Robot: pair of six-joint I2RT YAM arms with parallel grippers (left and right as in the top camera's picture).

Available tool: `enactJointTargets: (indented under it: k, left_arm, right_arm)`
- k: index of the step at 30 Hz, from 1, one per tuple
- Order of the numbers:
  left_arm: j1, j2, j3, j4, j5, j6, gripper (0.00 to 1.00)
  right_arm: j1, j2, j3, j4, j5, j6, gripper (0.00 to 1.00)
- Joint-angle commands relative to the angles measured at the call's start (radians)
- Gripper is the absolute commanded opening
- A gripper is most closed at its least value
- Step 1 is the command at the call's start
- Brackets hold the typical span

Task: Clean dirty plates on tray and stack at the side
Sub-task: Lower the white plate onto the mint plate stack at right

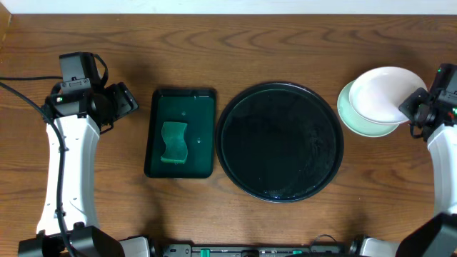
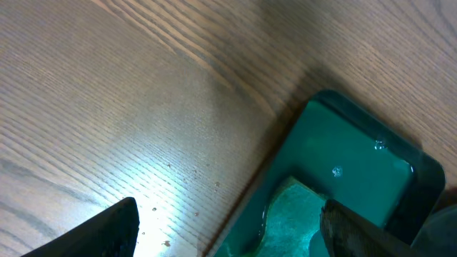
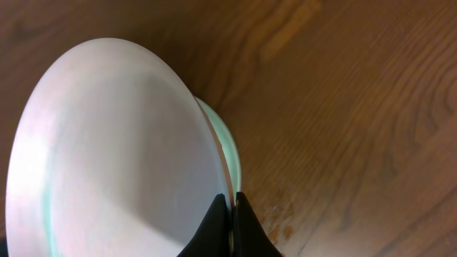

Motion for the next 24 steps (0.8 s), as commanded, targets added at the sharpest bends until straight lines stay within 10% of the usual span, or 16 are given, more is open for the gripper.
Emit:
enactJointTargets:
  k: [1, 13, 20, 24]
  left_arm:
    - [0.003, -0.002, 0.014, -0.003, -0.013, 0.002, 0.82]
    - [0.003, -0.002, 0.014, -0.003, -0.013, 0.002, 0.81]
    - [0.003, -0.002, 0.014, -0.003, -0.013, 0.002, 0.81]
    - [0.003, -0.002, 0.014, -0.003, -0.013, 0.002, 0.81]
  right_arm:
    - [-0.007, 0.054, 0.005, 0.016, -0.013, -0.020, 0.01]
    - [-0.007, 0.196, 0.005, 0.047, -0.013, -0.021, 0.02]
    - [-0.007, 0.200, 0.005, 0.046, -0.125, -0.119, 0.77]
    - [-0.007, 0.198, 0.005, 0.033, -0.253, -0.243, 0.89]
